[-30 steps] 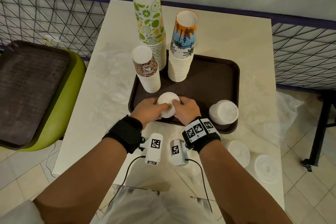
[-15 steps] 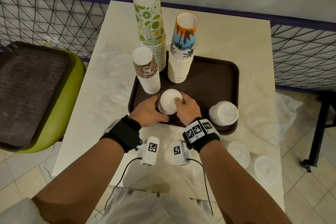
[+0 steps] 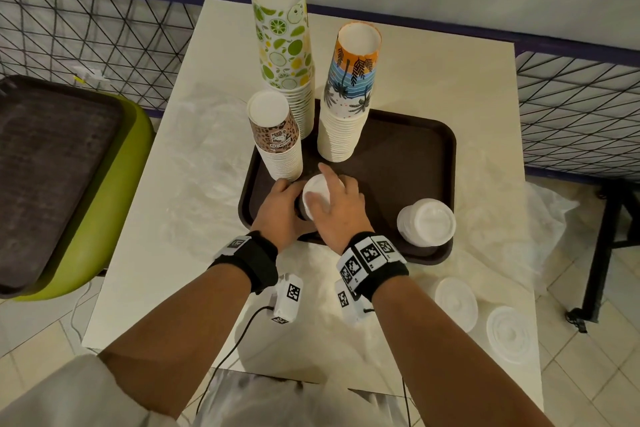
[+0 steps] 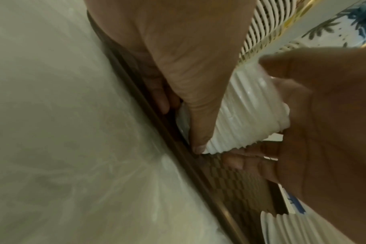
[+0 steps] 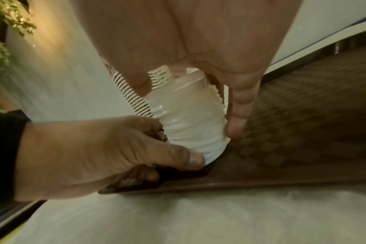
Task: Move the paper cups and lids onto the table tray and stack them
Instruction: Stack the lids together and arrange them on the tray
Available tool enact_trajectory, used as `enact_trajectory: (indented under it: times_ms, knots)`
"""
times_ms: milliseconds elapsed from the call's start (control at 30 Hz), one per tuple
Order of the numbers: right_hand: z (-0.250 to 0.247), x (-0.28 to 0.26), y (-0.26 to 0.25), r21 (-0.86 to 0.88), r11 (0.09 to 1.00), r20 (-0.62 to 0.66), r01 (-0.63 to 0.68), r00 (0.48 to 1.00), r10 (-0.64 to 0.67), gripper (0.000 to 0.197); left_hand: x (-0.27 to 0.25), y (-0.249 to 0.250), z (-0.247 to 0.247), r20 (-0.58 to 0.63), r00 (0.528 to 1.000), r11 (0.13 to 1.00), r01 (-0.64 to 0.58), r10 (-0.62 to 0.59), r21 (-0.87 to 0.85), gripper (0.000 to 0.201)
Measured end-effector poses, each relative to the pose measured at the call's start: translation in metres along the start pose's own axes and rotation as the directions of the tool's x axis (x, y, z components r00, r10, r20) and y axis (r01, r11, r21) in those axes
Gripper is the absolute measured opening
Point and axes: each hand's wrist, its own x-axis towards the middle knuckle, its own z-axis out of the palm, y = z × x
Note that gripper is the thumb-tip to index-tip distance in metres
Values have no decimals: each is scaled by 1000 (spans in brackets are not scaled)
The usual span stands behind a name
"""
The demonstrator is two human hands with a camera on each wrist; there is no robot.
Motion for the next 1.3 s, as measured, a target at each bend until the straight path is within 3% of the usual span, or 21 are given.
enact_trajectory:
  times_ms: [133, 567, 867, 1100, 1300]
  knots:
    - [9, 2, 7, -78, 996, -40, 54, 998, -57, 81, -2, -1, 4, -34, 999, 1000, 5, -6, -22, 78]
    - [21, 7, 25, -185, 970, -122, 159, 975, -183, 72, -4, 5, 7, -38, 996, 997, 75, -75, 6, 63]
    - [12, -2, 15, -215, 970, -136, 109, 981, -141, 77, -10, 5, 8, -59, 998, 999, 36, -37, -11, 61]
    - [11, -3, 12, -166, 977, -117, 136, 981, -156, 88, -9, -5, 13, -77, 996, 998, 52, -55, -39, 83]
    - [10, -6, 10, -134, 985, -123, 111, 984, -128, 94, -9, -5, 12, -77, 995, 997, 52, -57, -65, 73]
